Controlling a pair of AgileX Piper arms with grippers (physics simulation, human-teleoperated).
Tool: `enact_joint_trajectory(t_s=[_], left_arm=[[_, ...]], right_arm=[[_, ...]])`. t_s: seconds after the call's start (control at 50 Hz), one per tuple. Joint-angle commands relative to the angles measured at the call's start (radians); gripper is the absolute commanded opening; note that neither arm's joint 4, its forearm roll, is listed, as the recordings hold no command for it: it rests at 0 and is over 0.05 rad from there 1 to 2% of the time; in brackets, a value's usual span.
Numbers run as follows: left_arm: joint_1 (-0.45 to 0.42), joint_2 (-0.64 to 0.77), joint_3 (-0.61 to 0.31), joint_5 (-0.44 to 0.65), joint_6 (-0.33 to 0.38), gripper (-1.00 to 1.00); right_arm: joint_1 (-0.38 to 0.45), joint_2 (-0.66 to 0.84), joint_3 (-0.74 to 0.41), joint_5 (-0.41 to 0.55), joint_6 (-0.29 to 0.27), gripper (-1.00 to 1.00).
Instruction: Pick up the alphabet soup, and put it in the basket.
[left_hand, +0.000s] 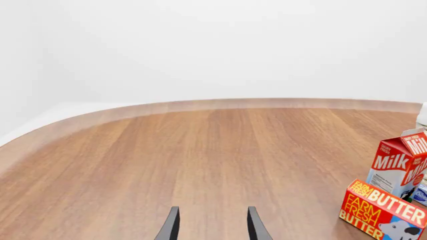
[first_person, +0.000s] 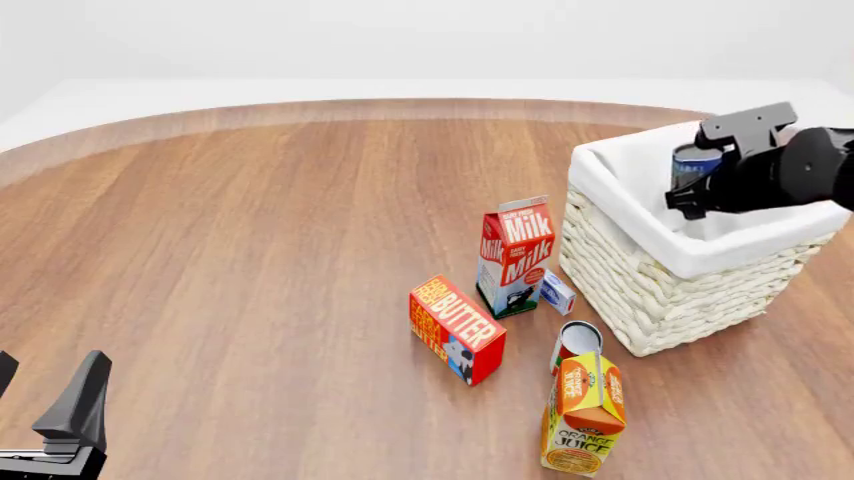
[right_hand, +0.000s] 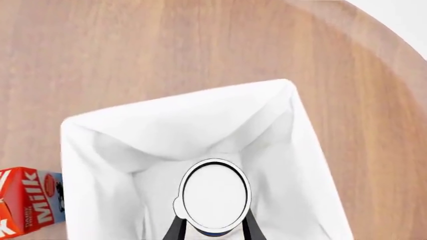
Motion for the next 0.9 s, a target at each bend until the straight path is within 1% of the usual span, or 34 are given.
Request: enact_joint_trajectory(t_s=[0.02,0.6,0.88,0.9], left_arm=[[0.0,0.0,0.0,0.0,0.0,1.0],[0.0,0.0,0.0,0.0,0.0,1.0],[0.0,0.0,0.0,0.0,0.0,1.0],[0.0,0.0,0.0,0.0,0.0,1.0]], right_arm=[[-0.004,0.009,0.003,-0.006,0.02,-1.0],[0.003,0.059,0.013,-0.013,0.02,-1.0],[0.001,0.058,0.011,-0.015,0.023,-1.0],[0.002,0.056,0.012,-0.015,0.025,1.0]])
